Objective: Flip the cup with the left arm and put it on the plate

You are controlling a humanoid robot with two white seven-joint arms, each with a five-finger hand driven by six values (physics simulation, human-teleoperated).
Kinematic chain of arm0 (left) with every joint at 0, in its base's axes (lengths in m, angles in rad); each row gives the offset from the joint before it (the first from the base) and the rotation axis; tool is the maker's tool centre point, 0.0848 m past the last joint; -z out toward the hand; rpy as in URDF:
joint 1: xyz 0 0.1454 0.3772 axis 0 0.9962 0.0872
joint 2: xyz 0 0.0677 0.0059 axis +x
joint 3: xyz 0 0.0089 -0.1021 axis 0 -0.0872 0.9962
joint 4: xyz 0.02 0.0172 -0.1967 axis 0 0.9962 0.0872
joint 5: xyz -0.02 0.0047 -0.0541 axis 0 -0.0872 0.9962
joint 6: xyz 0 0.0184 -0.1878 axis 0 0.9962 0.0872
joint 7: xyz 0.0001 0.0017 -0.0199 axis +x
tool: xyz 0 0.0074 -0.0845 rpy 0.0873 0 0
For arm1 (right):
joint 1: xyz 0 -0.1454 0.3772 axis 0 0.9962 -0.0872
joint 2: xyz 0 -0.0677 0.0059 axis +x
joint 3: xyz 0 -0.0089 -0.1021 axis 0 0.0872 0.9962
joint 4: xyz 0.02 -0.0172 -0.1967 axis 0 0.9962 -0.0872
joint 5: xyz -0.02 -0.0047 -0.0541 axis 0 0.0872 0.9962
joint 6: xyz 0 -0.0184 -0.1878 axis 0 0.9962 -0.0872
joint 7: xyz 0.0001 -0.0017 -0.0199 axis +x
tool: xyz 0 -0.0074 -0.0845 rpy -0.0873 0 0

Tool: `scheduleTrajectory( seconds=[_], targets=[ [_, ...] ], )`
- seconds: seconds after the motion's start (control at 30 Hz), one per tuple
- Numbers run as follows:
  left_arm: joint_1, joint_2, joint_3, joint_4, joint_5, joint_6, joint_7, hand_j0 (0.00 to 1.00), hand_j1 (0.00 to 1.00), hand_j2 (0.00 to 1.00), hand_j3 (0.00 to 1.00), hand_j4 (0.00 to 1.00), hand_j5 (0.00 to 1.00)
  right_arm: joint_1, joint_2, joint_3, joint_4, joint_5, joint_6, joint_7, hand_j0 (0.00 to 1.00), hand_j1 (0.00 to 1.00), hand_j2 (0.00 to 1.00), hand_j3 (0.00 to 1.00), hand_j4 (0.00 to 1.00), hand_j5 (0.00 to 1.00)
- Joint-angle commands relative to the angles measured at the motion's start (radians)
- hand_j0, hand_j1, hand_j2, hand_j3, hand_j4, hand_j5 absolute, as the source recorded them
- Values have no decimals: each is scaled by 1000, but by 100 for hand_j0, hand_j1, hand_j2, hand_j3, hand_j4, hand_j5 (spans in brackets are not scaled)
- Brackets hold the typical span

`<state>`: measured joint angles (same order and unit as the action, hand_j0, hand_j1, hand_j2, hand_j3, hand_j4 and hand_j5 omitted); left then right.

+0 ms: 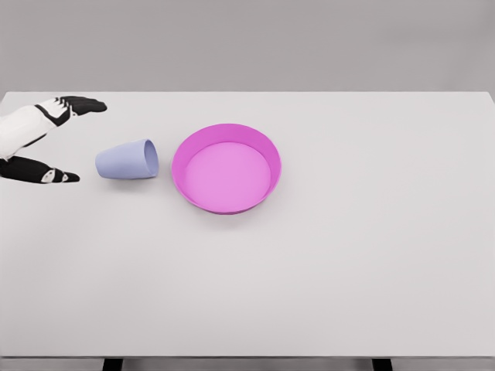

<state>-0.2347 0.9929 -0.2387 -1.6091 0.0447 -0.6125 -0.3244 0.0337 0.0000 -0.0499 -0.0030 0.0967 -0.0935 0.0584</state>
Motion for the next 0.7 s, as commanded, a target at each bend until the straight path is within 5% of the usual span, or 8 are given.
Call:
scheduleTrajectory(
  seconds=[0.0, 0.4, 0.67],
  targets=[
    [0, -5, 2, -12, 0, 2, -1, 100, 100, 100, 100, 100, 100, 0, 0, -1, 1, 0, 0, 0, 100, 100, 100, 100, 100, 100],
    [5, 4, 15, 26, -20, 2, -1, 100, 100, 100, 100, 100, 100, 0, 0, 1, 0, 0, 0, 1, 100, 100, 100, 100, 100, 100],
    [71, -40, 56, 63, -68, 2, -8, 100, 100, 100, 100, 100, 100, 0, 0, 1, 0, 0, 0, 0, 100, 100, 100, 100, 100, 100]
  ],
)
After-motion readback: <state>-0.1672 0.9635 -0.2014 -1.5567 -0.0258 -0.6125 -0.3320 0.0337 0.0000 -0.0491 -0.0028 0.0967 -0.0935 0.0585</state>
